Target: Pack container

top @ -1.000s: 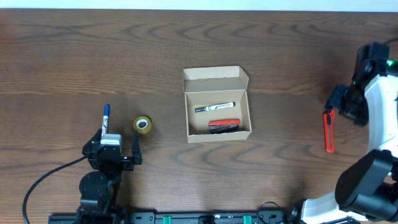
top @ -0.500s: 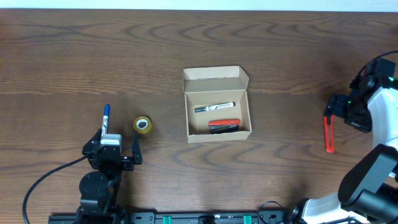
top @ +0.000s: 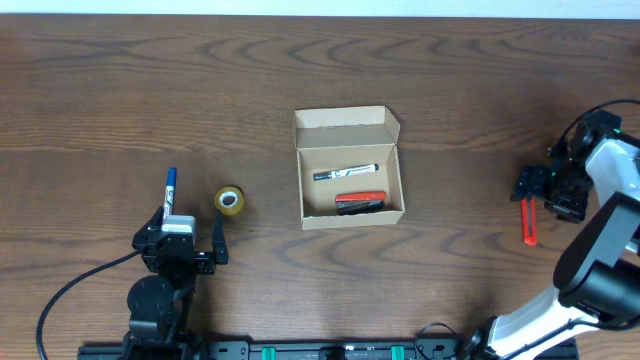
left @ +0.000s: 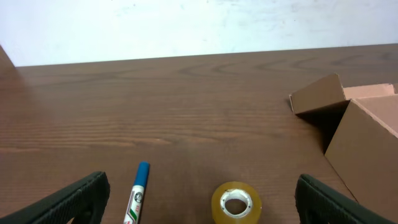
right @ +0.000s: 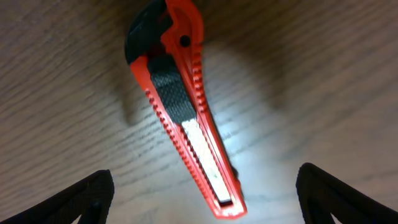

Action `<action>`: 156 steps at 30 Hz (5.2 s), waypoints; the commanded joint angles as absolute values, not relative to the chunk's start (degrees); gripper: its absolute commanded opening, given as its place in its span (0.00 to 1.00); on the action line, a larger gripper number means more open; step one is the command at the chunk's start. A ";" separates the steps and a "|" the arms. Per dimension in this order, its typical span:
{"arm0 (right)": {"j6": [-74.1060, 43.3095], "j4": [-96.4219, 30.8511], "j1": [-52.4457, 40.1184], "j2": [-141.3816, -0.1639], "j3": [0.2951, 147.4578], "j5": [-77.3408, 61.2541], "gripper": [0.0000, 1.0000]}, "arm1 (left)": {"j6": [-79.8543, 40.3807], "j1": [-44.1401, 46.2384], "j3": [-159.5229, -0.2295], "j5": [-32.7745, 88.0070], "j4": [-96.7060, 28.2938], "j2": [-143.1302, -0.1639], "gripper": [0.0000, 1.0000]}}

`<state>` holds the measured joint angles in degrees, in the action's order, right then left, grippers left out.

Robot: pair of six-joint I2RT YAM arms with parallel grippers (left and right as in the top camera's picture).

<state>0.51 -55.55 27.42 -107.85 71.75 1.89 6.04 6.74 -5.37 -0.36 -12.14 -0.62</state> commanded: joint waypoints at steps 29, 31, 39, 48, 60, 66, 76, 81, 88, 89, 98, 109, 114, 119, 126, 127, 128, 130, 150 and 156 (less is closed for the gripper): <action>7.11 -43.64 26.15 -109.73 62.87 -3.53 0.43 | 6.24 6.39 -3.79 -0.56 -12.75 -0.25 0.95; 7.11 -43.57 26.15 -109.73 62.87 -3.53 0.35 | 6.24 6.39 -3.79 -0.56 -12.75 -0.25 0.95; 7.11 -43.09 26.15 -109.73 62.87 -4.62 0.08 | 6.24 6.39 -3.79 -0.54 -12.73 -0.25 0.95; 6.72 -43.03 21.98 -106.89 64.49 -7.18 0.01 | 6.24 6.39 -3.79 -0.54 -12.73 -0.25 0.95; 20.73 -48.80 1.08 -91.20 79.96 -13.58 0.01 | 6.22 6.39 -3.79 -0.51 -12.75 -0.25 0.95; 40.49 -59.22 -10.61 -90.74 86.32 -15.51 0.01 | 6.24 6.39 -3.79 -0.51 -12.75 -0.25 0.95; 67.37 -65.91 -23.27 -91.20 86.37 -18.50 0.01 | 6.24 6.39 -3.79 -0.56 -12.75 -0.25 0.95; 68.45 -65.84 -25.96 -92.77 86.32 -18.46 0.01 | 6.24 6.39 -3.79 -0.56 -12.75 -0.25 0.95; 68.47 -66.08 -27.90 -99.59 86.28 -16.03 0.01 | 6.24 6.39 -3.79 -0.56 -12.73 -0.25 0.95; 68.47 -66.08 -28.08 -100.73 86.28 -15.31 0.01 | 6.24 6.39 -3.79 -0.56 -12.75 -0.25 0.95; 69.95 -63.46 -28.21 -111.07 86.28 -14.37 0.01 | 6.24 6.39 -3.79 -0.56 -12.75 -0.25 0.95; 69.91 -61.84 -28.21 -117.75 86.28 -14.70 0.01 | 6.24 6.39 -3.79 -0.58 -12.73 -0.25 0.95; 66.65 -59.81 -28.21 -117.69 86.30 -15.66 0.67 | 4.05 6.37 -3.79 -0.60 -12.73 -0.25 0.95; 66.50 -60.95 -28.21 -117.62 88.03 -18.37 0.69 | -6.13 6.39 -4.32 -2.13 -13.65 -0.25 0.95; 65.19 -67.79 -28.10 -115.42 97.25 -19.75 0.72 | -9.93 6.39 -13.69 -2.33 -26.17 -1.67 0.95; 65.17 -69.01 -28.10 -114.76 98.94 -19.75 0.72 | -9.98 6.39 -16.12 -2.33 -28.84 -2.72 0.95; 65.19 -69.91 -28.05 -114.37 100.31 -19.75 0.72 | -10.39 6.39 -18.20 -2.55 -30.72 -3.88 0.95; 65.12 -71.64 -27.79 -113.21 103.18 -19.77 0.72 | -12.82 6.39 -22.61 -3.53 -34.02 -7.07 0.95; 19.53 -68.51 2.04 -104.01 113.49 -15.16 0.99 | -5.34 6.52 -77.84 -0.78 -67.00 -77.54 0.95; 16.73 -68.66 12.47 -103.74 113.47 -14.83 0.99 | -4.60 9.34 -80.07 -3.55 -70.43 -84.36 0.95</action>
<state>21.91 -68.29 9.52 -105.62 112.46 -15.00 -7.07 7.62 -78.48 -2.00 -69.78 -83.02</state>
